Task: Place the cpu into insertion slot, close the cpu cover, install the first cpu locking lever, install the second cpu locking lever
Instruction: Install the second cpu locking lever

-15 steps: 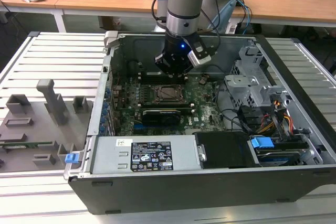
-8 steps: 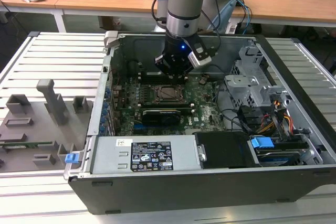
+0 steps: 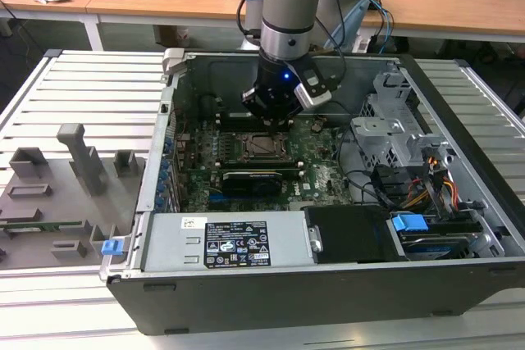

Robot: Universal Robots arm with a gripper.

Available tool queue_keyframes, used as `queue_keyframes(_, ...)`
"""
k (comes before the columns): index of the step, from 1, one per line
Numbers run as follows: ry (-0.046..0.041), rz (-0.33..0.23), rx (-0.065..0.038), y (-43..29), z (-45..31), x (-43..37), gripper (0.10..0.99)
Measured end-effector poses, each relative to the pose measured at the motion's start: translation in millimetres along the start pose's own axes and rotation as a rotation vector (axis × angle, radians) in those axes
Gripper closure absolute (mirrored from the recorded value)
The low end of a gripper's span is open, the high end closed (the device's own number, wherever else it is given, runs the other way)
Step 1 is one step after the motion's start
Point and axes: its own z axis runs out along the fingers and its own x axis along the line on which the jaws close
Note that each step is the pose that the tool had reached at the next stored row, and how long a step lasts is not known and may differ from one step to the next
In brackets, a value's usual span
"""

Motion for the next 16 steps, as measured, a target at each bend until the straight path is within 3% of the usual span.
queue_keyframes(3, 0.0000, 0.000, 0.000, -0.1, -7.7, 0.1, 0.980)
queue_keyframes(5, 0.0000, 0.000, 0.000, 0.5, -25.4, 0.1, 0.980)
queue_keyframes(6, 0.0001, 0.000, 0.000, 0.6, -29.7, 0.1, 0.980)
queue_keyframes(9, 0.0000, 0.000, 0.000, -2.1, -31.2, 0.3, 0.980)
queue_keyframes(16, 0.0002, 0.000, 0.000, -29.8, -30.6, 2.1, 0.980)
